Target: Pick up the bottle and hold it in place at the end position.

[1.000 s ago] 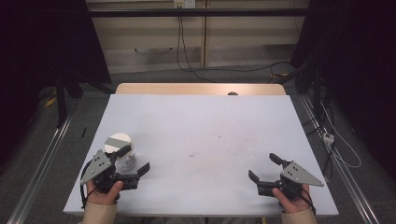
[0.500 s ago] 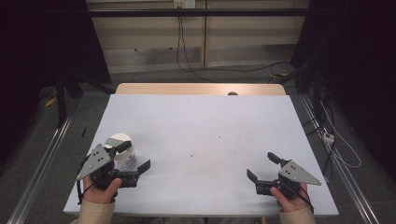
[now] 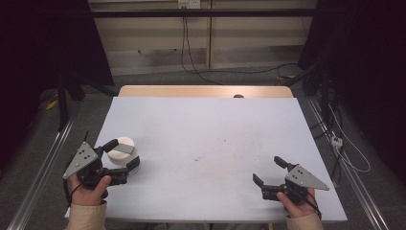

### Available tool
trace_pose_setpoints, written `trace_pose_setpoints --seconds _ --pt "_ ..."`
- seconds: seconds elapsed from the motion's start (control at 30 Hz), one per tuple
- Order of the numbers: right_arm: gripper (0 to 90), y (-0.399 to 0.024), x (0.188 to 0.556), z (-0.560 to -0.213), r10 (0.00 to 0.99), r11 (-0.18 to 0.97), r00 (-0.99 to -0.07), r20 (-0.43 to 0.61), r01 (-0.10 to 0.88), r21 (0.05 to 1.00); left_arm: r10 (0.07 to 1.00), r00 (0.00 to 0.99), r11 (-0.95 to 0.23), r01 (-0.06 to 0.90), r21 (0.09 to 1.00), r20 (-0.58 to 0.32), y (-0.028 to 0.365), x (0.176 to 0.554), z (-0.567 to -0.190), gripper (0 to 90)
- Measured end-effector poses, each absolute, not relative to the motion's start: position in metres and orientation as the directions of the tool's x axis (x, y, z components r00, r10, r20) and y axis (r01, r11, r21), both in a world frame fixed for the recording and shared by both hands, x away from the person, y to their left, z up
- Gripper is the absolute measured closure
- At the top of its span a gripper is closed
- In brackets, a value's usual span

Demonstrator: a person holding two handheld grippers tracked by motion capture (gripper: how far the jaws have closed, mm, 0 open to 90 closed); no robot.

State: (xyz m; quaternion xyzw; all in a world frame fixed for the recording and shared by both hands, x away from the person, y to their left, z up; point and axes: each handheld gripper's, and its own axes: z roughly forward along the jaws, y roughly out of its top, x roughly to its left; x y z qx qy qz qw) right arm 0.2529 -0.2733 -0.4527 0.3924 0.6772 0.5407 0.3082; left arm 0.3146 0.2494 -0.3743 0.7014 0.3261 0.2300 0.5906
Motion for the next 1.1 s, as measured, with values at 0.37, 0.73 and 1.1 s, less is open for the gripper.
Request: trace_pose_setpoints --seconds 0.37,0.73,1.1 --pt "2.9 -0.274 0.253 -0.453 0.867 0.107 -0.499 0.008 0.202 0.974 0.755 0.654 -0.106 0.197 0.975 -0.05 0.259 0.322 -0.384 3.5" --pt "3.0 -0.275 0.253 -0.453 0.866 0.108 -0.5 0.008 0.202 0.973 0.772 0.633 -0.102 0.205 0.973 -0.053 0.265 0.324 -0.389 3.5" --pt "3.1 -0.275 0.252 -0.453 0.866 0.11 -0.5 0.004 0.199 0.974 0.793 0.606 -0.099 0.216 0.971 -0.054 0.275 0.328 -0.394 3.5"
